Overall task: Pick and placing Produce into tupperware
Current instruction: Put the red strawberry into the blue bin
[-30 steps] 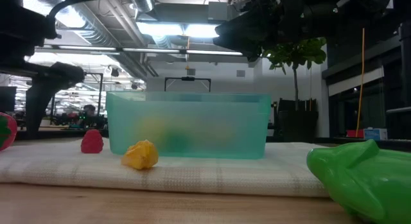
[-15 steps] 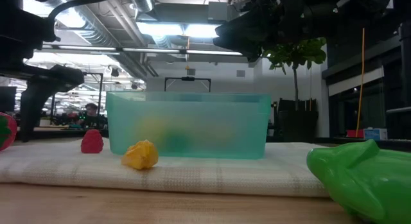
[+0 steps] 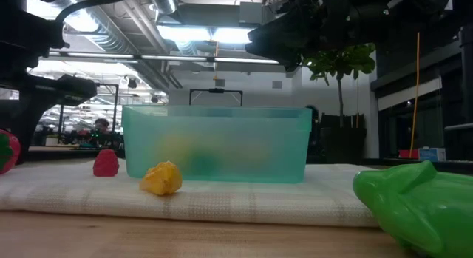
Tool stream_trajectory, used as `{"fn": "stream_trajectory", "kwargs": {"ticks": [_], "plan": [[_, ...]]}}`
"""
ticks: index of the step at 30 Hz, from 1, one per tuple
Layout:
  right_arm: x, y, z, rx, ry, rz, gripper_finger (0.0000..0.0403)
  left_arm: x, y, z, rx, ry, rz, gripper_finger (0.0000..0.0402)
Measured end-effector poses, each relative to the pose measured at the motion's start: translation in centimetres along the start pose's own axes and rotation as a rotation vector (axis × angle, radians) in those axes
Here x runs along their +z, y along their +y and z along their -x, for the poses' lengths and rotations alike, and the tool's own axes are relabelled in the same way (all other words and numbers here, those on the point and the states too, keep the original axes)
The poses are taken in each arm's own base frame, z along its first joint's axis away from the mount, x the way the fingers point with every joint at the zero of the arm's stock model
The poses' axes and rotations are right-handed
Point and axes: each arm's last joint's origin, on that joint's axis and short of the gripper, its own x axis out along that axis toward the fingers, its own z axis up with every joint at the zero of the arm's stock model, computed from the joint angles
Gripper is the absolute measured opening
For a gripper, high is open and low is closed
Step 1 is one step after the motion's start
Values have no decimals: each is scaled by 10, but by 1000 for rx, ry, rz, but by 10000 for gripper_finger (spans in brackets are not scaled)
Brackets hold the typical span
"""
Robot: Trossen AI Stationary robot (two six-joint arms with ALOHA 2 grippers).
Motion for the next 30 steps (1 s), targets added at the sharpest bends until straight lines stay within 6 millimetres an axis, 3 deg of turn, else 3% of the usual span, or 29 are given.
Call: {"fn": "stream_trajectory", "kwargs": {"ticks": [17, 23, 30], "plan": [[0, 0, 0, 0, 2, 0, 166, 2, 1, 9, 5, 28, 26, 186], [0, 0, 0, 0, 2, 3, 166, 1, 9, 33, 8, -56, 57, 186], [0, 0, 0, 0, 2, 12, 166, -6, 19, 75, 35, -274, 102, 185]]}}
